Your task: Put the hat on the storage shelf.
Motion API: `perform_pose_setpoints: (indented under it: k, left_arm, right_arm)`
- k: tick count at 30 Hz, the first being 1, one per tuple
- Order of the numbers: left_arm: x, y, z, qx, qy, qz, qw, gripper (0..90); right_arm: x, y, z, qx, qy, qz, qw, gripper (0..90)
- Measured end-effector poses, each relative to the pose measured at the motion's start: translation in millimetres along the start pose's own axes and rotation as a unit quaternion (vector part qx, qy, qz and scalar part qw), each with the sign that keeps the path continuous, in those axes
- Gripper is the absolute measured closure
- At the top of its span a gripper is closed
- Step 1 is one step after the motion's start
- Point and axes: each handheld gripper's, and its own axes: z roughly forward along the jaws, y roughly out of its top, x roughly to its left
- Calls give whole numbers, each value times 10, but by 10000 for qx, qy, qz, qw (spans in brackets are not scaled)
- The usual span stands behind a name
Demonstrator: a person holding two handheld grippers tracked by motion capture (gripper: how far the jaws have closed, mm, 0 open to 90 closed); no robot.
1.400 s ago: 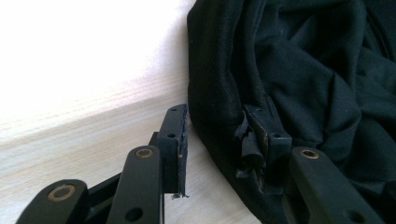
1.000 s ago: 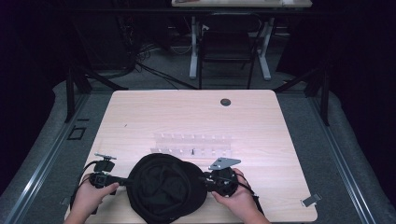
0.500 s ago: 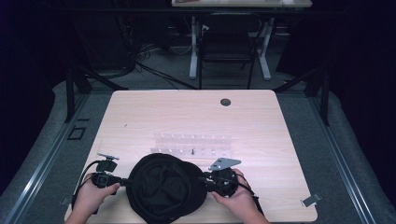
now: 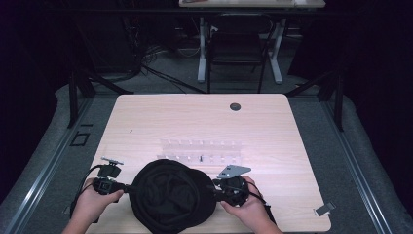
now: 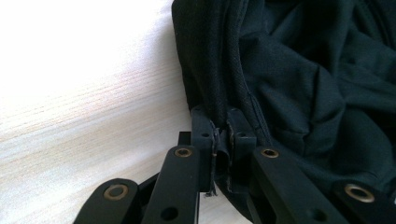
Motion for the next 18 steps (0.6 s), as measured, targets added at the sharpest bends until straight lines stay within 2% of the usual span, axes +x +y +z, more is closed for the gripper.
perform_pose_setpoints:
  k: [2,8,13,14,18]
  left_arm:
    - [-4,5,-19,-3,-24,-4,10000,847]
    - [-39,38,-167,-66,-313,-82,9995,848]
    - [-85,69,-246,-79,-362,-83,9993,847]
    - [-114,91,-282,-74,-372,-73,9993,848]
    - [-162,122,-327,-90,-382,-37,9992,847]
  right_arm:
    - [-2,9,-14,-36,-11,-12,10000,663]
    - [-77,44,-141,-18,-168,-33,9999,656]
    - [-129,10,-201,71,-363,-52,9993,655]
    - [-180,-24,-223,99,-453,-45,9989,655]
    - [-239,-72,-237,125,-595,26,9981,656]
